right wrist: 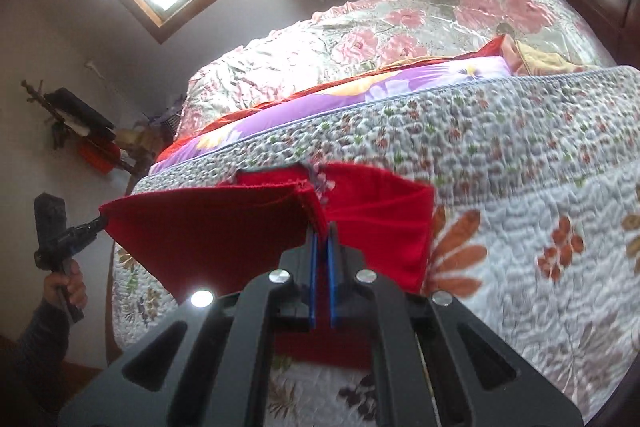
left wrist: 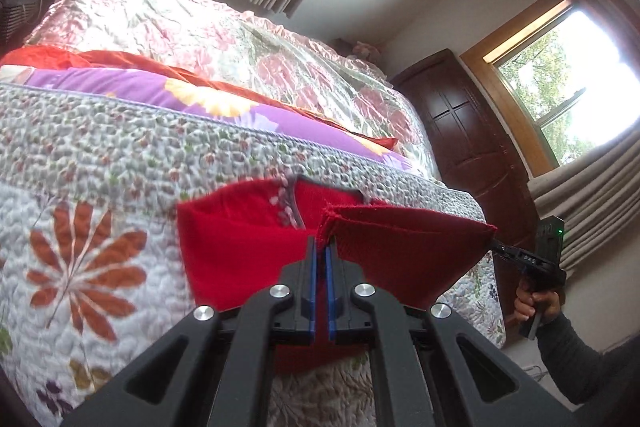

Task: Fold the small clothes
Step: 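Lift the folded edge with both tools and fold it toward the collar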

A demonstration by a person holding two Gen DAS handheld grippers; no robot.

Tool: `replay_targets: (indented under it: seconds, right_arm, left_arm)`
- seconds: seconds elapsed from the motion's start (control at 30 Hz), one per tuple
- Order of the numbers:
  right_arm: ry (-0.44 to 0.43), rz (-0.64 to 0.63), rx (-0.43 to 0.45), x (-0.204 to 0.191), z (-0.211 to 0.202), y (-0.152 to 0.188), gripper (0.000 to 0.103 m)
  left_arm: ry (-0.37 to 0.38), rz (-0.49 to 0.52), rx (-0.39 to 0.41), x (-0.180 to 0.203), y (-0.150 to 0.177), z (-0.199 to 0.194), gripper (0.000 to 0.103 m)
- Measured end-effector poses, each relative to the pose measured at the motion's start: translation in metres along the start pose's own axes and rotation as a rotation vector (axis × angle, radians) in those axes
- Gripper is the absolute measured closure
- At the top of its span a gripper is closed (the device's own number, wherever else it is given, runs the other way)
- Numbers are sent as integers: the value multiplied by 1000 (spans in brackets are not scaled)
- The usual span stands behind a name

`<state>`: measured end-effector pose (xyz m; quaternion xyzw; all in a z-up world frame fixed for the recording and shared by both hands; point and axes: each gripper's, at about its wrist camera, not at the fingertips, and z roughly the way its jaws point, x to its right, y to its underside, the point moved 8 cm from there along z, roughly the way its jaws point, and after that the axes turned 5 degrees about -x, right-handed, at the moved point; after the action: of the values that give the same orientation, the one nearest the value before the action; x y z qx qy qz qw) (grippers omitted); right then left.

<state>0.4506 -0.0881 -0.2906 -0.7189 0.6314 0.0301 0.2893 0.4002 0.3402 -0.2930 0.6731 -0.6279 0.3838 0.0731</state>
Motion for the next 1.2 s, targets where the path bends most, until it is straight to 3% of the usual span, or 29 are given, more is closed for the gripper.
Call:
replay_targets:
  seconds: [0.2,0.57,1.07,1.13,1.2]
  right_arm:
    - [35,26,-77,31,53,-29,100]
    - [95,32,-148,66,116,-55,100]
    - [131,48,-204,91,174,-63,100]
    - [134,52,-194,93,178,-63,90]
    - [141,75,-143,95,168,-62,80]
  left_arm:
    - [4,-73,-51,-33,-29,50,100]
    - [-47,-101,-141,-76,-63,120,100]
    - [-107,-179,-244,-131,-70,188,100]
    - [-129,-183,-242,-133,-70,191,96]
    - [-167,-187,-192,-132,-75,180,84]
